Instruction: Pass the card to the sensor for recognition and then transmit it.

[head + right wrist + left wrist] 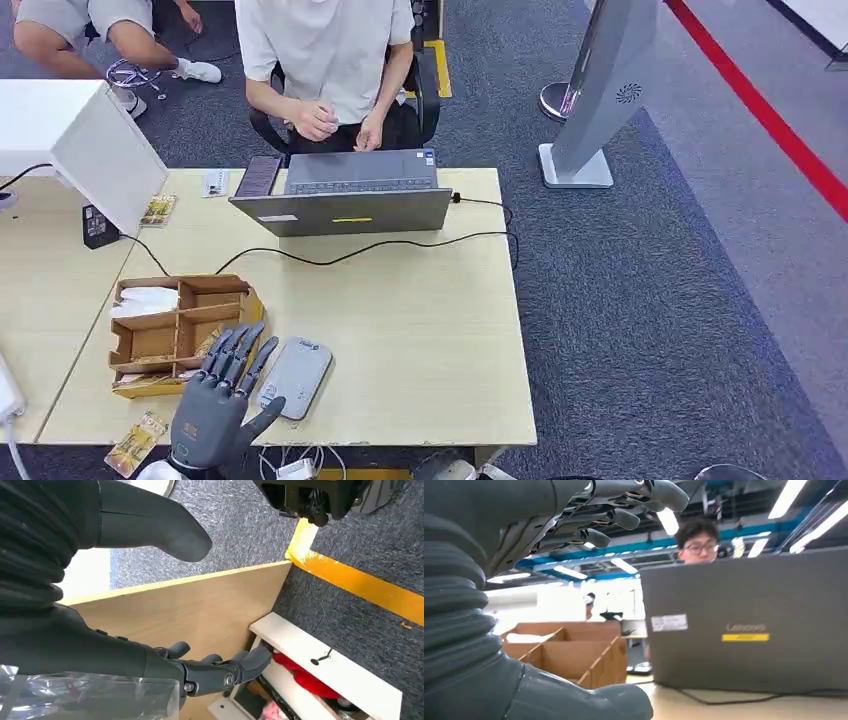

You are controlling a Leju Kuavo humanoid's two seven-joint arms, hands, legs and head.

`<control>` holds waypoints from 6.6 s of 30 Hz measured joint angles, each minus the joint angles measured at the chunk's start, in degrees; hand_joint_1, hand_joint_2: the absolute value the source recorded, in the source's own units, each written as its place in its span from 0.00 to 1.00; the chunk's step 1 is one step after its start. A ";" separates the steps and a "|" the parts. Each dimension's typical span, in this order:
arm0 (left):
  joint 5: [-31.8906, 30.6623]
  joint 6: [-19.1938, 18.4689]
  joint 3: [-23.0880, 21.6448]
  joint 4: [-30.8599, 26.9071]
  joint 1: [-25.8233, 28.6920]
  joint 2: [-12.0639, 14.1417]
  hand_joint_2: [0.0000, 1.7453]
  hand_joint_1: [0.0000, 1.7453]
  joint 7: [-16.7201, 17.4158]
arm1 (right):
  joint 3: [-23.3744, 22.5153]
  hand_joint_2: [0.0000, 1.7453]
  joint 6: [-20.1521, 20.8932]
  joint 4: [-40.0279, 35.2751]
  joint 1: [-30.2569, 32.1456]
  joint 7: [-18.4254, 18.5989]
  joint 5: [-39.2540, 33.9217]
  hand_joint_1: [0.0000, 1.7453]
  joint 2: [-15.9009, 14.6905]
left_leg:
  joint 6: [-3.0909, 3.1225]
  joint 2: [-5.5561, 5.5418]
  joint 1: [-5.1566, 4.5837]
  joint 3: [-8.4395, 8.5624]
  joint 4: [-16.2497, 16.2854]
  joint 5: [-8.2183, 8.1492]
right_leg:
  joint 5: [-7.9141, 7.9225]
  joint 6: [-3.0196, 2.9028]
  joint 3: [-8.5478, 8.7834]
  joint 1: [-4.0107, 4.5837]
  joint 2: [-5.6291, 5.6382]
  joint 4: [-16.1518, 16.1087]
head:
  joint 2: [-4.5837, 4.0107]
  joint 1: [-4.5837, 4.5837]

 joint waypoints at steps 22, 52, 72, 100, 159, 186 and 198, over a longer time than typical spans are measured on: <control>-2.60 0.07 7.26 4.52 0.77 -4.31 1.00 0.00 1.77 | 0.11 1.00 -0.11 0.00 -0.02 -0.02 0.00 0.00 0.00 | 0.00 -0.01 0.00 -0.01 0.00 0.00 | 0.00 0.00 0.01 0.00 -0.01 0.00 | 0.00 0.00; -1.66 0.24 14.36 3.87 5.29 -7.76 1.00 0.00 -2.25 | 0.52 1.00 -0.09 0.00 -0.13 -0.35 0.11 0.00 0.00 | 0.00 -0.01 0.00 -0.01 0.00 0.00 | -0.01 0.00 0.01 0.00 -0.02 0.00 | 0.00 0.00; -3.26 0.24 20.04 4.65 5.27 -10.87 1.00 0.00 -4.22 | 1.79 1.00 0.02 -0.02 -0.44 -0.55 0.92 0.00 0.02 | 0.00 -0.01 0.00 0.00 0.00 0.00 | 0.00 0.00 0.01 0.00 -0.02 0.00 | 0.00 0.00; -8.26 0.39 35.28 13.18 -3.61 -23.63 1.00 0.00 -13.73 | 3.54 1.00 1.07 -0.02 -0.93 -0.76 0.85 0.00 0.31 | 0.00 -0.02 -0.02 0.00 0.01 0.00 | 0.01 0.01 0.04 -0.01 -0.02 0.00 | 0.00 0.00; -5.97 0.44 48.63 6.23 2.31 -27.61 1.00 0.00 -20.26 | 4.35 1.00 0.85 -0.02 -1.15 -0.17 -0.07 0.00 0.31 | 0.00 -0.03 -0.01 0.00 0.00 0.00 | 0.00 0.00 0.03 0.00 -0.03 0.01 | 0.00 0.00; -5.09 0.44 45.90 11.10 -1.76 -29.27 1.00 0.00 -18.99 | 6.12 1.00 1.11 -0.02 -1.60 -1.38 0.87 0.00 0.46 | 0.00 -0.02 -0.02 0.00 0.01 0.00 | 0.01 0.00 0.01 -0.01 -0.02 0.00 | 0.00 0.00; -4.28 0.44 42.73 12.41 -1.88 -29.05 1.00 0.00 -17.60 | 6.58 1.00 1.14 -0.02 -1.72 -1.55 0.96 0.00 0.48 | 0.00 -0.02 -0.02 0.00 0.01 0.00 | 0.01 0.00 0.01 -0.01 -0.02 0.00 | 0.00 0.00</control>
